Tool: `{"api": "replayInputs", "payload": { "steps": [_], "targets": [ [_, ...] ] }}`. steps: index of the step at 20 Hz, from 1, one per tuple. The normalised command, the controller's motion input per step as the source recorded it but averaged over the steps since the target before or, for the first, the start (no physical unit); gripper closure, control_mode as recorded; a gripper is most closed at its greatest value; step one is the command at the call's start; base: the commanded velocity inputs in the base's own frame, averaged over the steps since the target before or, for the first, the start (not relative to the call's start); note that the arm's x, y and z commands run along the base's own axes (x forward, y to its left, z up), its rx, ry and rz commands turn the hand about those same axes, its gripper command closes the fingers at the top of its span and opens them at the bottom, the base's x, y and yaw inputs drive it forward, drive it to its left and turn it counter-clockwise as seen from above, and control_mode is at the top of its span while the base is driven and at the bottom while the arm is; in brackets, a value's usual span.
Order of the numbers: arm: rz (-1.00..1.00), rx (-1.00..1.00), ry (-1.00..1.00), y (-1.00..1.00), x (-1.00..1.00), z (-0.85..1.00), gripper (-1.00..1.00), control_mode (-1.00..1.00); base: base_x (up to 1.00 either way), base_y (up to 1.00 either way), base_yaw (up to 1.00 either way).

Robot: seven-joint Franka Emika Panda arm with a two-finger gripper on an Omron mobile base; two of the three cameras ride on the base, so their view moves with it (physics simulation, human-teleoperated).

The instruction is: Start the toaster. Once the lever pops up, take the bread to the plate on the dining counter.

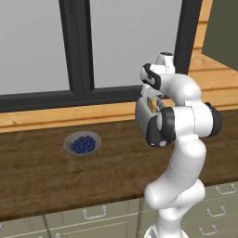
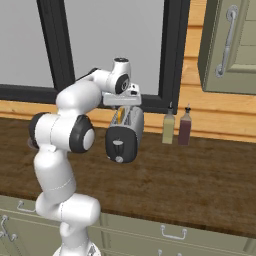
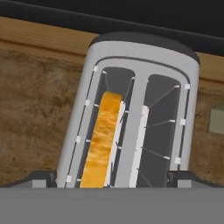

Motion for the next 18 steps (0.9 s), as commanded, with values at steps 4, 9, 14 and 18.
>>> {"api": "replayInputs", "payload": {
  "steps": [4, 9, 14, 18],
  "targets": [
    [0.00, 0.00, 0.00, 0.12, -0.01, -0.24, -1.00, -1.00, 0.00, 0.00, 0.00],
    [0.00, 0.00, 0.00, 0.10, 0.00, -0.26, -1.00, -1.00, 0.00, 0.00, 0.00],
    [0.00, 0.00, 0.00, 0.00, 0.00, -0.12, -1.00, -1.00, 0.00, 0.00, 0.00],
    [0.00, 0.00, 0.00, 0.00, 0.00, -0.01, -1.00, -1.00, 0.00, 0.00, 0.00]
  ]
}}
